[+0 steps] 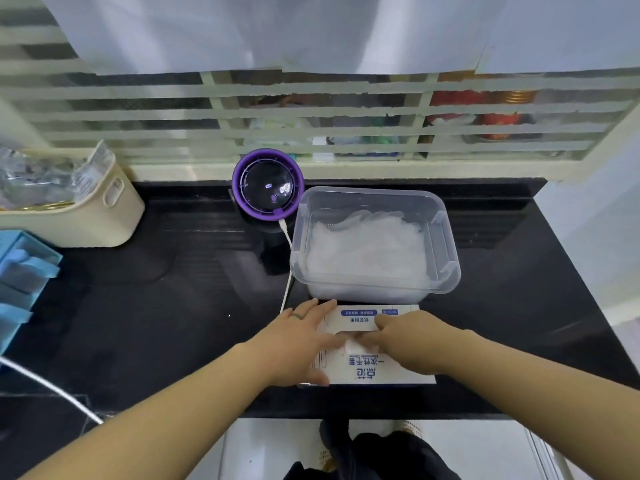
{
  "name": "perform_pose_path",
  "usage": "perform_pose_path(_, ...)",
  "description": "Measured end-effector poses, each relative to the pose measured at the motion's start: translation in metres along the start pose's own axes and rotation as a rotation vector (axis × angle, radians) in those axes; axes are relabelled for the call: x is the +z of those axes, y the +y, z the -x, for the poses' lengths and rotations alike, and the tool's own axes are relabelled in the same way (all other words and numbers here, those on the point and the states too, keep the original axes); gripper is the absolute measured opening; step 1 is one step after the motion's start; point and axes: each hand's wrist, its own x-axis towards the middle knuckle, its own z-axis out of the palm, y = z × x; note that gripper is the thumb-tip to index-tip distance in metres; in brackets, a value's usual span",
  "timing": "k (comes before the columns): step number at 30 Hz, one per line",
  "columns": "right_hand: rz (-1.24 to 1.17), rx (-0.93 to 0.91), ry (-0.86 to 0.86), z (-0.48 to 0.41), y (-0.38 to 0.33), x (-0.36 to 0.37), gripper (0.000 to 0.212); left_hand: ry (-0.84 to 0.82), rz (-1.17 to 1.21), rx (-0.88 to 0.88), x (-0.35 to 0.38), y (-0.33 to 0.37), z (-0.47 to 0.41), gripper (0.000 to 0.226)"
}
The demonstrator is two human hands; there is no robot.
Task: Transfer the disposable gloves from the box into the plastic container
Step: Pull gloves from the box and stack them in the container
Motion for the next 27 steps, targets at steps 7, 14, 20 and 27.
perform_pose_path(7, -0.007, -0.068, 0.272, -0.026, 0.011, 0.024, 0.025, -0.049, 0.03, -0.018, 0.001, -0.001, -0.004, 0.073)
perform_pose_path(14, -0.039, -0.093, 0.557, -0.035, 0.007, 0.046, 0.016, 0.004, 0.062, -0.027, 0.001, 0.0, -0.004, 0.084)
perform_pose_path(20, -0.135, -0.084, 0.767, -0.027, -0.004, 0.036, 0.023, 0.036, 0.061, -0.045, 0.001, -0.001, -0.005, 0.102)
perform_pose_path(27, -0.339, -0.013, 0.745, -0.003, 0.0, 0.038, 0.02, 0.016, 0.045, -0.035, 0.0, -0.001, -0.004, 0.101)
